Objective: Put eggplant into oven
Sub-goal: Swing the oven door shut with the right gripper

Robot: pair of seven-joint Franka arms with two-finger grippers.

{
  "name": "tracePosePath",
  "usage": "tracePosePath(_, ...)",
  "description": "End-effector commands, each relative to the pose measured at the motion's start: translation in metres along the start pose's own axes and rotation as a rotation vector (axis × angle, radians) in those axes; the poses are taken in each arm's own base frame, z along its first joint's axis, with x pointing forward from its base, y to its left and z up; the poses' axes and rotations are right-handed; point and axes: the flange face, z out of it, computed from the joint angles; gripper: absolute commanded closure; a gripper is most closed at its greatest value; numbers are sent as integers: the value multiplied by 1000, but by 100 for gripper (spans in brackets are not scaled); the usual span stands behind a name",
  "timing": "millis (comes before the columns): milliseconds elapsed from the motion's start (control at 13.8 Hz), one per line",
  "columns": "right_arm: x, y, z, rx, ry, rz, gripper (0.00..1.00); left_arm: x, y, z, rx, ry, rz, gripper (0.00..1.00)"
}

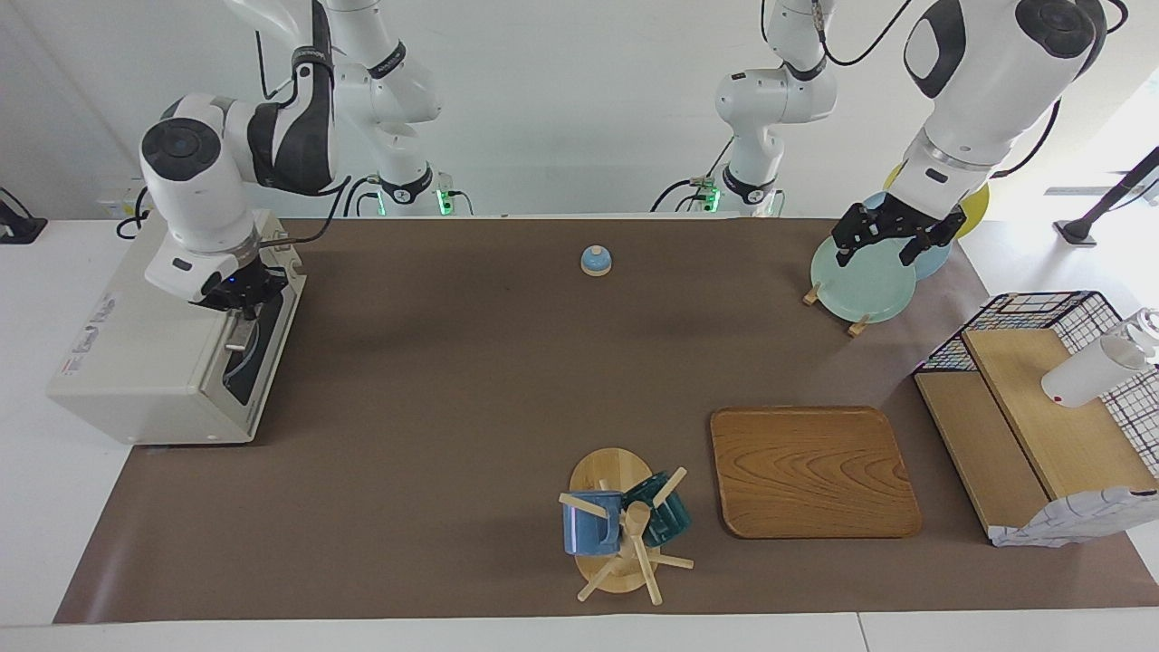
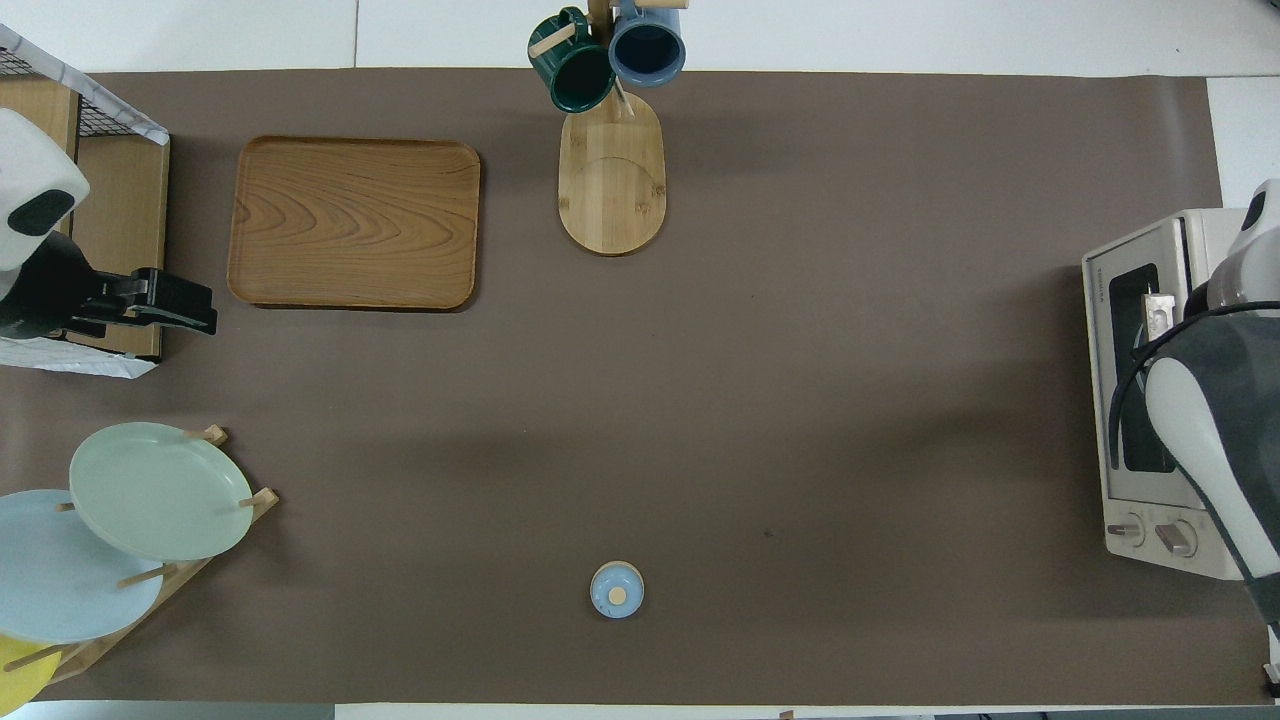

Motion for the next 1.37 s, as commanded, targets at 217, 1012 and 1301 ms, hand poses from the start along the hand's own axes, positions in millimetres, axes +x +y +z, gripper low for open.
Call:
tracePosePath(217, -21, -11, -79, 99, 40, 23, 86, -3, -3, -3, 6, -7, 6, 0)
tracePosePath(1012, 0, -40, -121, 202, 59, 161, 0, -3, -3, -3, 6, -7, 6, 0)
tracePosePath(1301, 13, -52, -128, 198, 25, 166, 0, -3, -3, -3, 6, -7, 6, 0)
